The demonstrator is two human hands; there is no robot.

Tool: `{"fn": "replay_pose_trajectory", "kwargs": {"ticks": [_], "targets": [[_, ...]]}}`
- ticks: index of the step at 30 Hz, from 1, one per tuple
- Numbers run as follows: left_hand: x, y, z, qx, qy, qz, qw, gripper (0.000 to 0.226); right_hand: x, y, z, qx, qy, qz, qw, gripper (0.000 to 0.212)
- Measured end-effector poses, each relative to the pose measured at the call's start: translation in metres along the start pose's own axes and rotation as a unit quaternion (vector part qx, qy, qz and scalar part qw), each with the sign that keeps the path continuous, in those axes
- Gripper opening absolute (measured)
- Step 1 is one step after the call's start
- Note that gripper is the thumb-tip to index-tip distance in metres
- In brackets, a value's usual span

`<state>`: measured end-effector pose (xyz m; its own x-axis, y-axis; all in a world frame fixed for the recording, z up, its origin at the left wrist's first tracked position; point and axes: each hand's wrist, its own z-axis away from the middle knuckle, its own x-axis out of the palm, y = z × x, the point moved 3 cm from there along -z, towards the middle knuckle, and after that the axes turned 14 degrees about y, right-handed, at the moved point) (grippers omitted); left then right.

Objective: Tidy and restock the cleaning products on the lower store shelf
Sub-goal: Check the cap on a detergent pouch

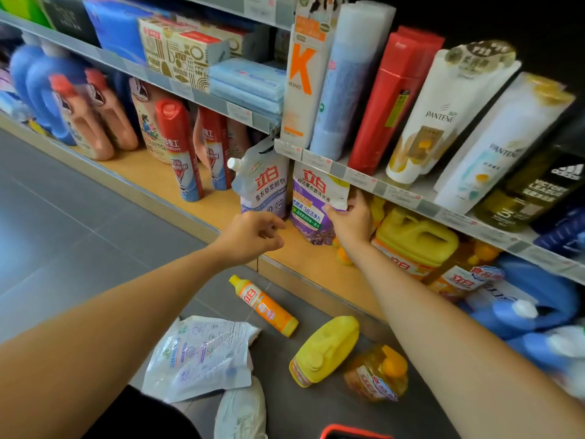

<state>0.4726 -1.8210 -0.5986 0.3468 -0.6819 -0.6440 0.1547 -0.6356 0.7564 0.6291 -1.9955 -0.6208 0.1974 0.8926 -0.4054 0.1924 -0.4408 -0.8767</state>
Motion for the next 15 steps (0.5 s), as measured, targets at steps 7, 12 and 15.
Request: {"fn": "replay_pose_trajectory", "kwargs": {"ticks": [7,12,15], "targets": [[0.003,-0.015,-0.007,-0.042,0.023,-0.003,0.999,0.027,0.018,-0.004,0.0,-0.156,-0.037,0.169,0.972,0.033],[0.001,-0.024,-0.013,-0.123,0.073,0.092,0.985,0.045,-0.005,-0.004,0.015,-0.242,-0.047,0.133,0.96,0.028],[0.004,-0.027,-0.016,-0.159,0.11,0.141,0.971,0.063,-0.018,-0.011,0.013,-0.226,-0.066,0.101,0.966,0.034]]}}
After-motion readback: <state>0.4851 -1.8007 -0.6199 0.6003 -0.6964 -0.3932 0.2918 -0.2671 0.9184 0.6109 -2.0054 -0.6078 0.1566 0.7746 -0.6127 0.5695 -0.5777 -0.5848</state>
